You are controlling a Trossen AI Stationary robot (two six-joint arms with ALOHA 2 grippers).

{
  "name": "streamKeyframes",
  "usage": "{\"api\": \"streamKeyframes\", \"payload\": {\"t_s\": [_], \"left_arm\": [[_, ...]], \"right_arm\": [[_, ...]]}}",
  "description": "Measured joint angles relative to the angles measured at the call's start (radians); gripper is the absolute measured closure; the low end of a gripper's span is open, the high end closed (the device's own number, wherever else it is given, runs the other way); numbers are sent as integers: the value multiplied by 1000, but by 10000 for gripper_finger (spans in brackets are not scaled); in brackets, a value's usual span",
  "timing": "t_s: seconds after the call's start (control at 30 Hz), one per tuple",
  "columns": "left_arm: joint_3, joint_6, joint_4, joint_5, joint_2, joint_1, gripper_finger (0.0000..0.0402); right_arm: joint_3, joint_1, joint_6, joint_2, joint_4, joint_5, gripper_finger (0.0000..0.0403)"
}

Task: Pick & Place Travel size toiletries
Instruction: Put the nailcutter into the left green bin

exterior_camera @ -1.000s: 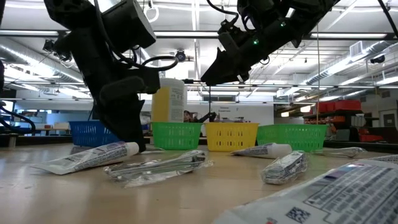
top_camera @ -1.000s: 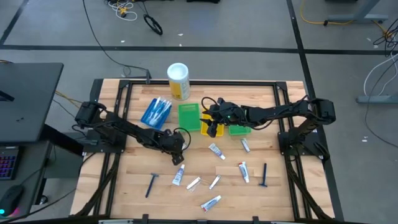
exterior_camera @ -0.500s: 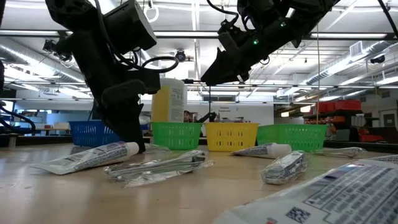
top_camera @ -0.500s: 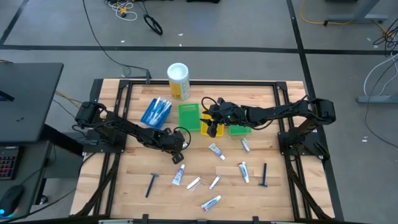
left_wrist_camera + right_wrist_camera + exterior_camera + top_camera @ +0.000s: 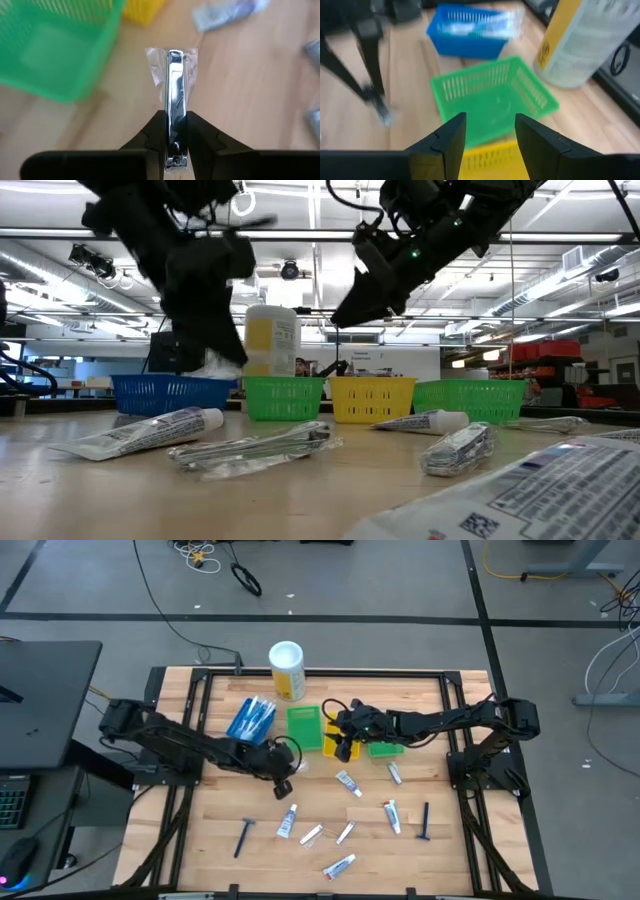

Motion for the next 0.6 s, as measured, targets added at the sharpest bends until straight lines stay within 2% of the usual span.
{"api": "streamKeyframes", "payload": {"t_s": [0.17, 0.23, 0.4, 0.6], "left_arm": [[6, 165, -9, -77, -88, 78, 338], [21, 254, -13, -68, -100, 132, 338], [99, 490, -5, 43, -67, 289, 340], [152, 594, -10, 154, 48, 450, 338]], "right_arm": [[0, -4, -27, 0, -149, -2, 222], [0, -4, -34, 0, -198, -1, 222], [0, -4, -78, 0, -210, -1, 222], [0, -4, -103, 0, -196, 0, 222]]}}
